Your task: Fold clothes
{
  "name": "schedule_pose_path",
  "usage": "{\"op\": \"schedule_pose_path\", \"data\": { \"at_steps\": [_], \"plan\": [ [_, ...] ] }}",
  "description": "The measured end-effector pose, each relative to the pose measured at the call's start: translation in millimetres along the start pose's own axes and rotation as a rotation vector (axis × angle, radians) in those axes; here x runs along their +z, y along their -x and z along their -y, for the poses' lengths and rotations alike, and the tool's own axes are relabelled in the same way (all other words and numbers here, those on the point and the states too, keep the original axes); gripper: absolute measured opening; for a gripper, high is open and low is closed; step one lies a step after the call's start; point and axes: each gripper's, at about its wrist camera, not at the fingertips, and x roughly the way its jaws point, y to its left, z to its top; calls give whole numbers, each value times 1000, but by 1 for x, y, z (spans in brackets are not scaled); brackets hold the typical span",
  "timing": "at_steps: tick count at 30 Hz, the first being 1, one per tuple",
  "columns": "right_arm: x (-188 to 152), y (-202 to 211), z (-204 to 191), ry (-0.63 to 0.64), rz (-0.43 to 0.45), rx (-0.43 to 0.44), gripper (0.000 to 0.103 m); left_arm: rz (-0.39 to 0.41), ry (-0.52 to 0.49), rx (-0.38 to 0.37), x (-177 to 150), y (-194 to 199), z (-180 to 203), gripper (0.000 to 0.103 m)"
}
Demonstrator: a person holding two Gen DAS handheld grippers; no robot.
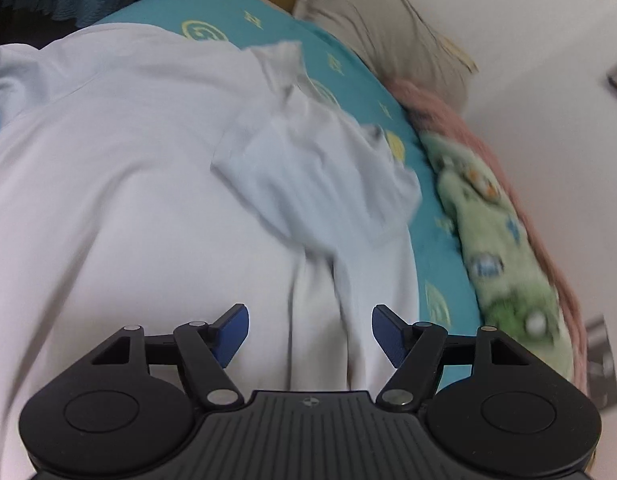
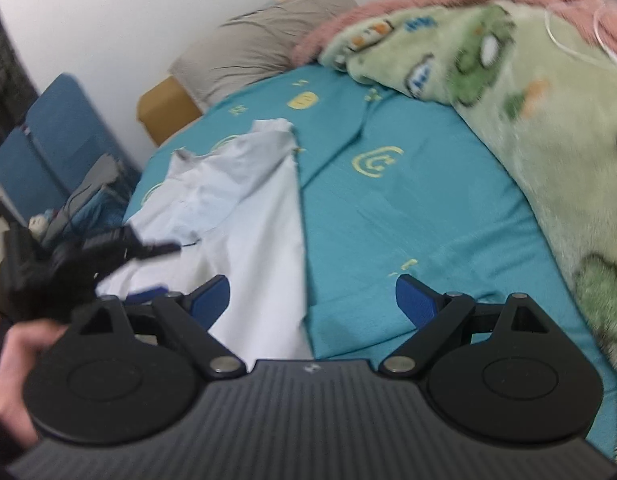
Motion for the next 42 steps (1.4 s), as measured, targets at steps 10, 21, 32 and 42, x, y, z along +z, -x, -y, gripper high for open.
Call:
{"op": "schedule_pose_path", "data": {
  "at_steps": [10,21,32,42],
  "plan": [
    [-8,-32,5,4,-34,10,91,114,-152,20,41,-58,50,2],
    [-11,-33,2,44,-25,25,91,98,-267,213,34,-27,41,31],
    [-15,-22,-6,36,-158,180,85,-124,-156,421,-74,204,-47,68],
    [-51,26,18,-44,-405,130,80,-222,-75,524,-129,259,-100,71]
  ]
}}
